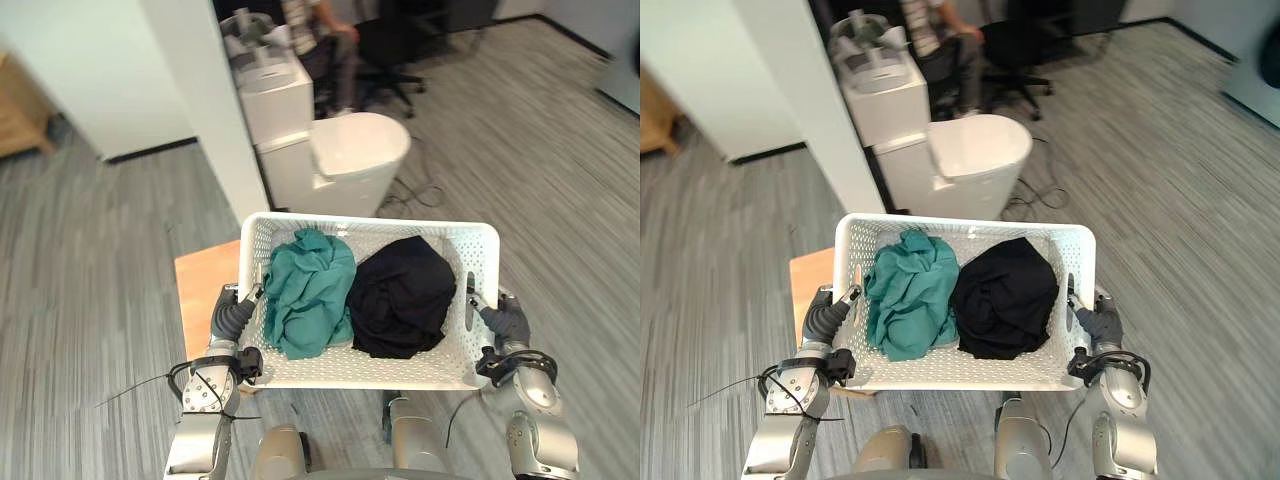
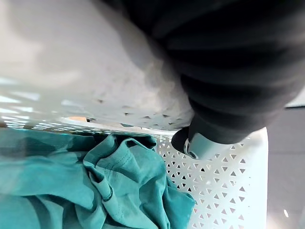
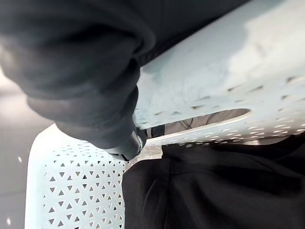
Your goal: Pick up the laundry basket with both hands and put the clothes into the washing machine.
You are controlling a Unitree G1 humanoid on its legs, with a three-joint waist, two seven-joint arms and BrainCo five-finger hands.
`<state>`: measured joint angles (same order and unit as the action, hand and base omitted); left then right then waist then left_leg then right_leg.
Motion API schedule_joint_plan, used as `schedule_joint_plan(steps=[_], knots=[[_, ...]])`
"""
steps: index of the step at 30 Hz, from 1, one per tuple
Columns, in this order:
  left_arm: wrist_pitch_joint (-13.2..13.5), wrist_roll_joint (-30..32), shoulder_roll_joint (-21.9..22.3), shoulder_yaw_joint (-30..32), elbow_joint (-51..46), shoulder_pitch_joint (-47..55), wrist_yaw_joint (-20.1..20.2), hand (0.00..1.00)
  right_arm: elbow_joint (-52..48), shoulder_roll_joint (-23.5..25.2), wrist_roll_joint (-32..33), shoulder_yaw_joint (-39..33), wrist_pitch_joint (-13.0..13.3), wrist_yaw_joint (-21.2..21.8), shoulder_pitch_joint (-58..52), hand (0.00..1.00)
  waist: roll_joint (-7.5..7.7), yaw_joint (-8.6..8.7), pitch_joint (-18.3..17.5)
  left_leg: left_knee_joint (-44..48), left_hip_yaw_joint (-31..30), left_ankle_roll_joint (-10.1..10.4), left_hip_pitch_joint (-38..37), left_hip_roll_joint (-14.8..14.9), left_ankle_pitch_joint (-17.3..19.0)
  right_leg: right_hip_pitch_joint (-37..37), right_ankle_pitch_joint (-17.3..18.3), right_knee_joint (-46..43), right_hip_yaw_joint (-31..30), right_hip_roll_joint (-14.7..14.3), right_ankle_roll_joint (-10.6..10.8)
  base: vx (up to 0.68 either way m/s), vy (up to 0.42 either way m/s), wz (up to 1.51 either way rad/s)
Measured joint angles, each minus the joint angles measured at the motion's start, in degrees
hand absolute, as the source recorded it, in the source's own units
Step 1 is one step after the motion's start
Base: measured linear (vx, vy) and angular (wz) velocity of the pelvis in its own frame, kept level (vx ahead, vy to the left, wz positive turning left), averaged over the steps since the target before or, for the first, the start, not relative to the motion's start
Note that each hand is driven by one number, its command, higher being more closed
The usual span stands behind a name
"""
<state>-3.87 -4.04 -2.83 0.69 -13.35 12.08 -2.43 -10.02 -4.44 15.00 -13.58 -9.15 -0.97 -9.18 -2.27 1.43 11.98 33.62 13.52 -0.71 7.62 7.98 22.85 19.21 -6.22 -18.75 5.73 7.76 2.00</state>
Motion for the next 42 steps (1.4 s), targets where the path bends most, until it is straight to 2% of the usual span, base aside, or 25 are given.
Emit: schedule_joint_plan(steps=[1,3,6,11,12,13,14,16,18,19,20,21,22,26,28,29,30,31,33,34,35,36,37,38,42], knots=[[-0.1,0.1,-0.1,0.6,0.1,-0.3,0.0,1.00,-0.4,0.4,-0.5,0.4,0.0,-0.1,0.0,1.00,0.29,0.02,0.2,-1.3,5.2,-1.7,-1.1,-0.1,-0.9,1.1,5.3,-8.3,7.4,2.9,-2.7,-0.38,0.224,-1.95],[-0.2,0.0,-0.1,1.8,0.1,0.6,0.0,1.00,-0.4,0.9,-1.7,1.1,0.0,-0.1,0.0,1.00,0.51,0.09,0.2,-3.0,12.1,-3.2,-2.9,0.3,-1.7,-0.2,13.2,-21.7,13.6,6.3,-3.8,-0.34,0.164,-1.84],[-0.5,0.0,0.0,3.8,0.2,2.5,0.2,1.00,3.5,1.2,-2.2,3.0,0.0,0.2,1.9,1.00,1.26,-0.71,-1.6,-9.3,23.7,-4.8,-4.3,1.1,-4.5,-7.9,21.0,-27.8,22.1,10.8,-4.2,-0.35,0.073,-2.17],[-1.3,-0.5,0.7,7.1,1.3,2.7,-0.4,1.00,16.9,-0.7,-4.0,6.3,-0.1,0.4,13.2,1.00,2.57,-2.06,-6.3,-13.8,40.6,-4.6,0.4,3.4,-8.5,-15.9,21.1,-15.3,30.7,18.6,-3.0,-0.20,-0.095,-2.08],[-1.3,-1.0,0.7,8.0,2.4,2.0,-0.8,1.00,18.6,-1.1,-4.1,7.1,-0.1,0.3,14.9,1.00,2.74,-2.53,-6.4,-13.5,43.6,-4.0,0.4,4.3,-9.4,-16.1,19.5,-11.3,30.9,19.2,-1.0,-0.15,-0.276,-1.92],[-1.4,-1.7,0.5,9.2,4.0,1.4,-1.5,1.00,21.1,-1.2,-4.3,8.9,-0.1,-0.1,17.2,1.00,3.00,-2.40,-6.4,-11.7,46.0,-2.7,0.4,6.8,-10.8,-16.3,16.3,-3.8,30.4,17.8,4.4,-0.13,-0.443,-1.92],[-1.4,-1.9,0.2,10.0,5.3,1.0,-1.6,1.00,21.8,-1.1,-4.3,9.6,-0.1,-0.2,17.4,1.00,3.20,-2.41,-6.4,-9.5,45.3,-2.4,0.4,9.2,-11.1,-16.2,13.5,-0.3,29.1,15.3,6.4,-0.08,-0.467,-1.50],[-1.6,-1.9,1.1,10.8,7.3,1.4,-2.1,1.00,22.5,-1.3,-4.4,11.6,-0.3,-0.6,17.2,1.00,2.02,-2.45,-6.5,-6.3,39.5,-0.7,-0.1,13.9,-12.1,-17.2,14.0,1.1,26.9,10.4,7.0,-0.04,-0.502,-1.29],[-1.7,-2.1,2.2,11.2,7.2,2.8,-3.0,1.00,23.1,-3.2,-4.3,14.4,-0.2,-1.5,17.5,1.00,-0.49,-2.36,-5.7,-4.0,28.0,-2.0,-0.5,19.8,-14.1,-11.9,15.9,-9.0,21.1,6.4,3.3,-0.10,-0.426,-1.45],[-1.0,-2.9,1.6,12.3,6.1,4.5,-3.4,1.00,23.8,-1.9,-4.4,16.0,-0.1,-1.8,18.8,1.00,1.25,-2.56,-5.9,0.4,16.2,-4.7,2.2,20.4,-13.6,-13.6,14.2,2.2,17.5,1.8,1.2,-0.20,-0.407,-1.61],[-0.6,-3.4,2.7,12.4,6.3,4.9,-4.0,1.00,24.5,-2.5,-4.5,16.3,0.3,-1.9,19.8,1.00,0.42,-3.73,-6.3,1.5,1.6,-0.9,4.9,16.4,-10.4,-13.9,15.8,3.4,15.3,-0.7,0.1,-0.14,-0.350,-1.39],[-0.5,-3.4,2.8,12.4,6.2,4.9,-4.0,1.00,24.6,-2.6,-4.5,16.3,0.3,-1.9,20.1,1.00,0.47,-3.96,-6.2,1.8,-0.3,-0.1,5.3,15.3,-9.9,-13.8,15.9,3.5,14.7,-1.0,-0.1,0.04,-0.301,-1.10],[-0.3,-3.8,3.2,12.3,6.2,4.5,-4.1,1.00,25.3,-3.0,-4.5,16.3,0.3,-2.2,21.4,1.00,1.15,-4.31,-5.5,4.8,-8.1,0.6,11.3,5.9,-7.2,-13.8,17.4,4.1,13.0,-2.0,-1.7,0.16,-0.190,-0.50],[-0.3,-4.2,3.5,12.4,6.1,5.2,-4.3,1.00,25.3,-3.1,-4.5,17.3,0.2,-2.8,21.5,1.00,0.94,-7.27,-4.1,-0.4,-5.3,0.9,16.8,-2.4,-7.4,-17.8,19.3,6.3,10.2,-3.2,-1.6,0.29,-0.137,-0.51],[-0.3,-4.3,3.0,12.7,3.9,6.6,-5.4,1.00,24.4,-2.4,-4.5,19.1,0.2,-4.0,21.7,1.00,0.88,-9.10,-4.0,-6.0,-3.3,1.4,20.0,-3.4,-13.4,-20.5,22.1,6.8,7.7,-3.2,0.1,0.45,0.031,-0.58],[-0.3,-4.3,2.7,12.8,3.0,7.3,-5.6,1.00,24.0,-2.1,-4.5,19.2,0.3,-4.1,21.7,1.00,1.31,-9.83,-4.2,-6.1,-2.4,0.6,19.6,-3.6,-16.1,-21.0,22.9,6.6,7.2,-2.8,0.7,0.67,0.102,-0.36],[-0.2,-4.3,2.5,12.7,1.7,7.3,-6.0,1.00,23.8,-1.7,-4.5,19.0,0.3,-4.1,22.0,1.00,2.59,-9.73,-4.8,-4.7,-1.1,-4.6,19.2,-4.5,-15.2,-21.0,23.3,5.2,6.6,-1.6,1.7,0.60,0.101,-0.06],[-0.3,-4.3,2.7,12.7,1.5,7.1,-6.1,1.00,23.8,-1.6,-4.5,18.7,0.3,-4.2,22.3,1.00,2.57,-9.73,-4.7,-2.8,-0.7,-5.6,19.1,-4.2,-13.8,-20.8,22.8,3.4,6.2,-1.5,2.5,0.60,0.131,0.06],[-0.5,-4.2,2.0,12.5,1.1,7.9,-6.3,1.00,23.7,-0.2,-5.3,17.6,0.2,-3.7,21.3,1.00,2.57,-10.34,-4.2,10.4,-0.5,-5.9,19.4,-1.7,-13.2,-20.4,19.4,-9.5,2.0,-0.8,7.1,0.51,0.206,-0.10],[-0.5,-4.2,0.5,11.6,-0.8,10.0,-6.4,1.00,21.9,1.0,-6.7,17.4,0.3,-3.5,18.8,1.00,2.46,-10.25,-3.9,8.5,-0.5,-4.4,15.5,-1.7,-9.5,-16.7,15.7,-25.6,1.0,-0.1,10.7,0.50,0.217,-0.17],[-0.7,-4.2,-0.4,11.3,-2.3,10.9,-6.5,1.00,19.8,1.4,-6.7,17.4,0.3,-3.3,17.0,1.00,2.58,-10.25,-4.0,6.2,-1.5,-4.6,11.2,-2.9,-3.1,-14.0,14.0,-35.1,0.8,0.7,10.7,0.63,0.172,0.18],[-0.7,-4.1,-2.2,11.2,-3.1,10.6,-6.4,1.00,18.0,3.1,-6.7,16.3,1.1,-3.2,14.7,1.00,5.08,-9.06,-4.2,5.2,-2.3,-4.6,7.7,-5.5,-0.2,-9.0,14.3,-47.4,0.2,3.1,9.2,0.67,0.068,0.53],[-1.0,-3.8,-2.4,10.9,-3.1,10.3,-6.4,1.00,16.9,3.4,-6.7,15.8,1.0,-3.1,13.8,1.00,4.99,-7.55,-4.1,3.3,-3.4,-4.8,4.0,-6.3,0.9,-5.1,15.3,-50.6,1.7,3.4,6.6,0.82,0.061,0.64],[-1.0,-3.8,-2.4,10.7,-3.1,10.2,-6.3,1.00,15.8,3.3,-6.7,15.8,1.0,-3.1,12.8,1.00,4.03,-6.73,-3.7,-0.1,-4.7,-4.5,-0.4,-6.4,1.4,-2.0,17.2,-48.5,4.5,3.3,3.7,0.45,0.005,0.43],[-0.7,-3.7,-2.6,10.6,-3.0,8.5,-5.0,1.00,11.4,2.8,-6.6,15.1,1.3,-3.1,10.2,1.00,2.69,-3.58,-4.2,-7.8,-9.7,-3.1,-7.7,-6.0,1.9,4.5,18.5,-24.1,9.9,2.7,1.5,0.52,-0.046,0.72]])
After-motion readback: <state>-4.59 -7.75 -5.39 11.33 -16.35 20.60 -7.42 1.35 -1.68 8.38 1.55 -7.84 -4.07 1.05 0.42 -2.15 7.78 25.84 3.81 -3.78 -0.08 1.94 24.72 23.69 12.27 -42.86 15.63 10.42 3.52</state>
